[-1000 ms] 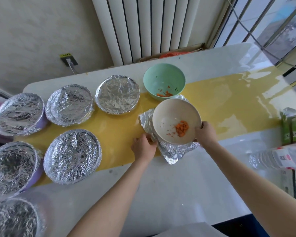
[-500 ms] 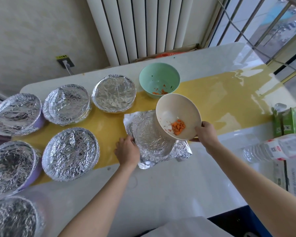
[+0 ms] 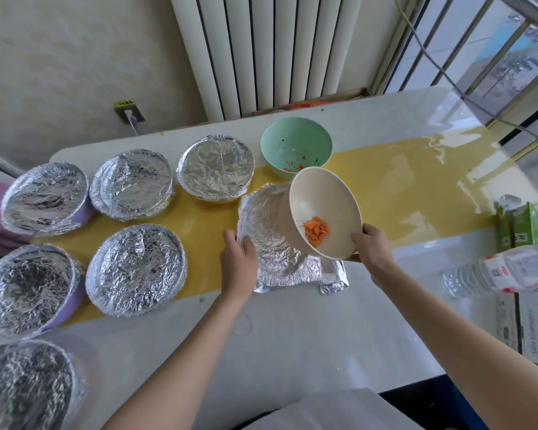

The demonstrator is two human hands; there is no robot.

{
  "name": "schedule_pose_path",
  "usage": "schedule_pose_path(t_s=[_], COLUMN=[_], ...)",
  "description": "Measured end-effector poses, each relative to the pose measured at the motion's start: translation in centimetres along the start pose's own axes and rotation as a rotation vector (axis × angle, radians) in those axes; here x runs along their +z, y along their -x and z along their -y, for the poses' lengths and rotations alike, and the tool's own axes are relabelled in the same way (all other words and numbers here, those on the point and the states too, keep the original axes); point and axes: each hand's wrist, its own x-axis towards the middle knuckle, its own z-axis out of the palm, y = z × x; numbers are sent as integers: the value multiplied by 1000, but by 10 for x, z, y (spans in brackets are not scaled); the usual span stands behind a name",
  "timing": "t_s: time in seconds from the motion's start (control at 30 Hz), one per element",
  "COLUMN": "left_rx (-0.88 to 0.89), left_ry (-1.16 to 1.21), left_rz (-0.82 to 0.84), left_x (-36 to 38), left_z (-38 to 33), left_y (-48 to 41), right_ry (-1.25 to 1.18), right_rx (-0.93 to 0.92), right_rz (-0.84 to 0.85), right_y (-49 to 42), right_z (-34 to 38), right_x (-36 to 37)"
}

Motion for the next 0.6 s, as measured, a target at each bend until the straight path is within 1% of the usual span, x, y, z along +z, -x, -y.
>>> schedule_pose_path(t_s=[0.13,0.33,0.53,0.6], left_rx=[71,134,189,202], left_ry=[57,30,101,120], left_rz=[-154,-380,-532,-560], left_x=[-19,-53,-82,-87], left_z=[-3,6,-7,-13], left_y=[10,12,12,11], right_ry=[-64,-55,59,202], right_rx=[21,46,39,-34], right_rz=[31,63,92,57], right_y=[-1,0,2,4], right_z=[-1,-11,-18,-12], right_x=[8,27,38,39])
